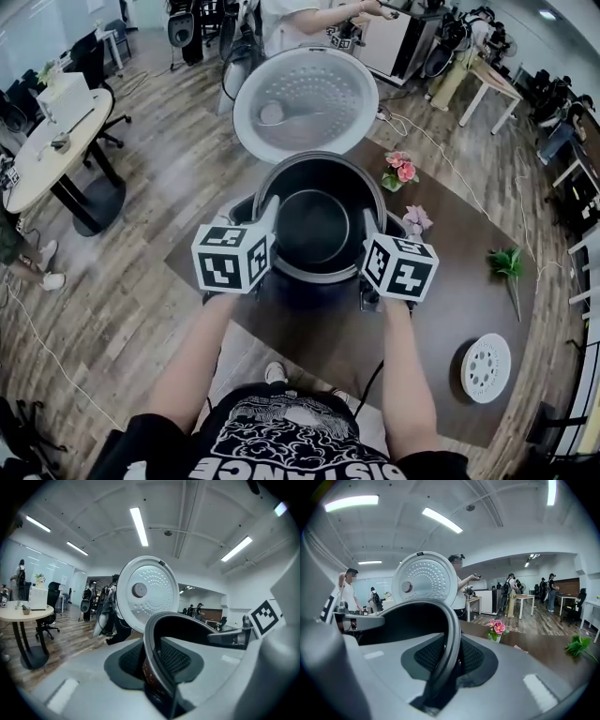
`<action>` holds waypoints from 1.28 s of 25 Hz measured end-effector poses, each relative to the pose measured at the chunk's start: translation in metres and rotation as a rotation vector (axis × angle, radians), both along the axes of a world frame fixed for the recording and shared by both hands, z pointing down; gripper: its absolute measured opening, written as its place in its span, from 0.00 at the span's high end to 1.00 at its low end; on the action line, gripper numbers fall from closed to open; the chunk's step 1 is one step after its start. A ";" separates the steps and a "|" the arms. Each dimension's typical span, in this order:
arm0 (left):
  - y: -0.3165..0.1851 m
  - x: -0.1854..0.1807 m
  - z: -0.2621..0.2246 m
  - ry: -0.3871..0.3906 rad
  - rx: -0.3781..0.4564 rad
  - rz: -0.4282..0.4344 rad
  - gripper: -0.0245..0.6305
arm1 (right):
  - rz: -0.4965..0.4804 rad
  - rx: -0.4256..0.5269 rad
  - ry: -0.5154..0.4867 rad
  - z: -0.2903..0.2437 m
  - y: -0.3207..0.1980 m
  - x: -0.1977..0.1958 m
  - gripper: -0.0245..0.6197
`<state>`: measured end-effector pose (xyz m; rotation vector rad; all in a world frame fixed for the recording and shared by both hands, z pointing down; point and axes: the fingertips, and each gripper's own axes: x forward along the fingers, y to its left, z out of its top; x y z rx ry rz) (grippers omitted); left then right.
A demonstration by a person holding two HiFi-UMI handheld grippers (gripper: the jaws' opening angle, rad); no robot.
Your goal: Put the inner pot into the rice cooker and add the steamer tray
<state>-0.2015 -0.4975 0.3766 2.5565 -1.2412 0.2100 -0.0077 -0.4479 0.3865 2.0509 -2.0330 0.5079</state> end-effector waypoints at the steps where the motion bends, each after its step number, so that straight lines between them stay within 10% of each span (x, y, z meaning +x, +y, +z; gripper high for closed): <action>1: 0.000 0.000 0.001 -0.001 0.003 0.002 0.82 | -0.001 -0.001 0.011 0.001 -0.001 -0.001 0.83; 18: -0.002 0.004 0.019 -0.100 -0.008 0.012 0.76 | -0.055 -0.089 0.060 0.023 0.001 0.000 0.72; 32: 0.005 0.003 0.021 -0.117 -0.017 0.028 0.69 | -0.016 0.037 0.022 0.014 0.010 0.002 0.69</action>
